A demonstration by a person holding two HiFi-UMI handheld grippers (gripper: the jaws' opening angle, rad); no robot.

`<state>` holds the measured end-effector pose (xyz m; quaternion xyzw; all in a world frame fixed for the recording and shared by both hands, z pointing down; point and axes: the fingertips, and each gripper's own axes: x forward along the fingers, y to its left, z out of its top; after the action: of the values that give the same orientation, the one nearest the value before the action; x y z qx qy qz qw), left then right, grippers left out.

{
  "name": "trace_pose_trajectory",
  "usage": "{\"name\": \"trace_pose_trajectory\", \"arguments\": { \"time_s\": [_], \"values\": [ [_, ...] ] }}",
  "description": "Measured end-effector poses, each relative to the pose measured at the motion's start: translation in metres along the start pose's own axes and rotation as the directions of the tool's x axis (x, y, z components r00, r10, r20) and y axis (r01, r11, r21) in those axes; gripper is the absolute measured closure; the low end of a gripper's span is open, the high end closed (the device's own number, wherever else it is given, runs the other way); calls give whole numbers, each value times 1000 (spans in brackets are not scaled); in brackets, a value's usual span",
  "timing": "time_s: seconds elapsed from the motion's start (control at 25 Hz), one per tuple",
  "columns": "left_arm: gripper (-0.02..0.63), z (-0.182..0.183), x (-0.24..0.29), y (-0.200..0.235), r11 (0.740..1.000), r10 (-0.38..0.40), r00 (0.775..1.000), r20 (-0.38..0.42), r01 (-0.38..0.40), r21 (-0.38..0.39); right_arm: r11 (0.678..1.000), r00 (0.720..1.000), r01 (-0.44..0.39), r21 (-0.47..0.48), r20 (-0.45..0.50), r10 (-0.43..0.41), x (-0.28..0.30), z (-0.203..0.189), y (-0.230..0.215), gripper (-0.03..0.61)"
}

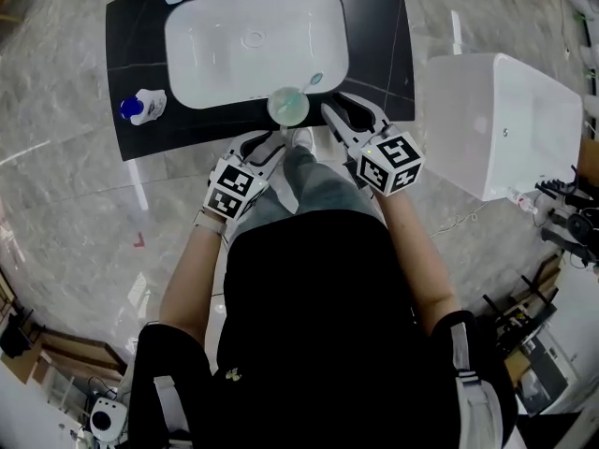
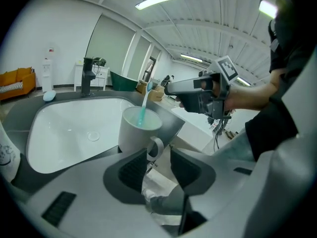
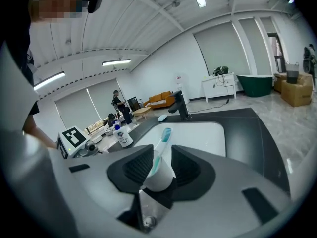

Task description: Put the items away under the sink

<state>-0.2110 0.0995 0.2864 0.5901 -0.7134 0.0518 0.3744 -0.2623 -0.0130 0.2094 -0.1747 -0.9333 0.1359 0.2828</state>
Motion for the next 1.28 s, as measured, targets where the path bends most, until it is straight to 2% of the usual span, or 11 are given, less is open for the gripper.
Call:
{"name": "trace_pose_trajectory", "arguments": {
  "time_s": [0.24,0.52,0.68,0.76,0.92,1.28],
  "values": [
    [468,-10,24,2,1000,0,999,-37,1,16,997,995,-73,-4,-62,72,32,-8,-8,453],
    [474,-7,40,11,995,78,996,-46,-75,58,988,983,-151,-9,-102,150,59,-11,-6,451],
    [488,-5,43,9,995,82,996,-32,-80,63,983,977,-180,-16,-118,177,68,-14,-2,451],
    [519,-4,45,7,993,81,996,-30,-78,86,983,977,-181,-21,-122,177,72,-16,-3,451],
    [538,-2,48,4,984,97,995,-23,-92,153,984,978,-175,-26,-120,171,76,-17,-5,465],
    [561,14,40,8,945,153,986,66,-165,283,983,981,-184,-18,-67,182,72,-8,2,500]
  ]
}}
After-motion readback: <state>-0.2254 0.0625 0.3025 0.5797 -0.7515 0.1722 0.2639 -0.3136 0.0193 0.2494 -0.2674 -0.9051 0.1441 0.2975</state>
